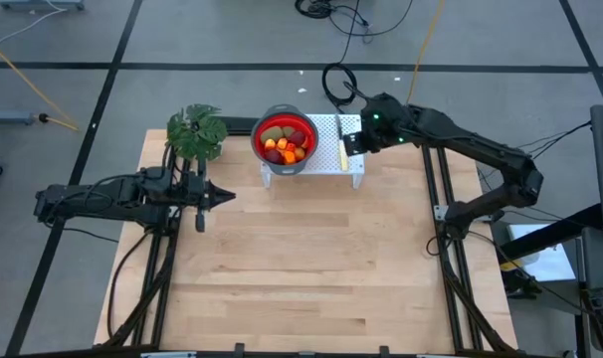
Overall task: Pick & Place Fruit
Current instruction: Return to Home Position
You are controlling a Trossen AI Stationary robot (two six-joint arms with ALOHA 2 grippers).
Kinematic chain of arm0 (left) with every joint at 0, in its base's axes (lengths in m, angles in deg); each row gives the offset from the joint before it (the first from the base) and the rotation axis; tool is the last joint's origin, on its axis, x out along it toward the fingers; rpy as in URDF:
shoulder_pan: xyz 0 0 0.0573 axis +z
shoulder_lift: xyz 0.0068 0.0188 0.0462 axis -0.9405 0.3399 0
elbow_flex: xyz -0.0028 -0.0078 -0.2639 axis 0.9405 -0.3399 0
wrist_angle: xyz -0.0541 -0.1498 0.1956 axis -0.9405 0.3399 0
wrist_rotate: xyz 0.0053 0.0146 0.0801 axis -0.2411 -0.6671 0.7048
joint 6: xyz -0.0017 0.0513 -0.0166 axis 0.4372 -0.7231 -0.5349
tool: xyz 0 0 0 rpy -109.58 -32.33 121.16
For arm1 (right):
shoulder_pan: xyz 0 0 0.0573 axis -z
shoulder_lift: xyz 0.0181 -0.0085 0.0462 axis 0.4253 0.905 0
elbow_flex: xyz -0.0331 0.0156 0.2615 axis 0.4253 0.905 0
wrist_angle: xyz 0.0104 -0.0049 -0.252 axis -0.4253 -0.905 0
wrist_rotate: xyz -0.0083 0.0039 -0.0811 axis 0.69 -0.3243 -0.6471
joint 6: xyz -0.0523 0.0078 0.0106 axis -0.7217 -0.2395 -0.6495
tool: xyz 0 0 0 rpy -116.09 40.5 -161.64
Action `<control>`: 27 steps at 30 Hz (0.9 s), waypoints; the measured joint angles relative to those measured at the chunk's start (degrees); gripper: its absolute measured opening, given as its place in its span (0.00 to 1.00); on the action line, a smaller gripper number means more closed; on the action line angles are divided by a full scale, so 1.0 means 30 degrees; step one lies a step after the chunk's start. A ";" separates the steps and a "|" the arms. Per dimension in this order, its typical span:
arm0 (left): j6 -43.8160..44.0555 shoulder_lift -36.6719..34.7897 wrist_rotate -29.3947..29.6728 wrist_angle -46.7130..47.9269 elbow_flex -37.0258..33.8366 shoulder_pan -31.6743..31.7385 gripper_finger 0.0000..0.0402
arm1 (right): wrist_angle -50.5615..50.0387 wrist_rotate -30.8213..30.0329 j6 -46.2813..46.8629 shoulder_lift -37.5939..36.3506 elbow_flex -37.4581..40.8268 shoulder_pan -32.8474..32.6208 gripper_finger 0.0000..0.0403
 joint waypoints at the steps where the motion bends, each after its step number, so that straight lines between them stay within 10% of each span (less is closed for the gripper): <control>1: 0.0003 0.0000 -0.0016 0.0000 0.0000 0.0000 0.05 | 0.0006 -0.0003 -0.0585 -0.0260 0.0000 -0.0081 0.06; 10: 0.0184 0.0007 -0.0021 0.0000 0.0000 0.0000 0.05 | 0.0807 -0.1589 -0.4109 -0.2745 0.0912 -0.1580 0.01; 27: 0.0423 0.0022 -0.0006 0.0087 0.0007 0.0000 0.05 | 0.7649 -0.1541 -0.6809 -1.3819 1.2597 -0.4638 0.00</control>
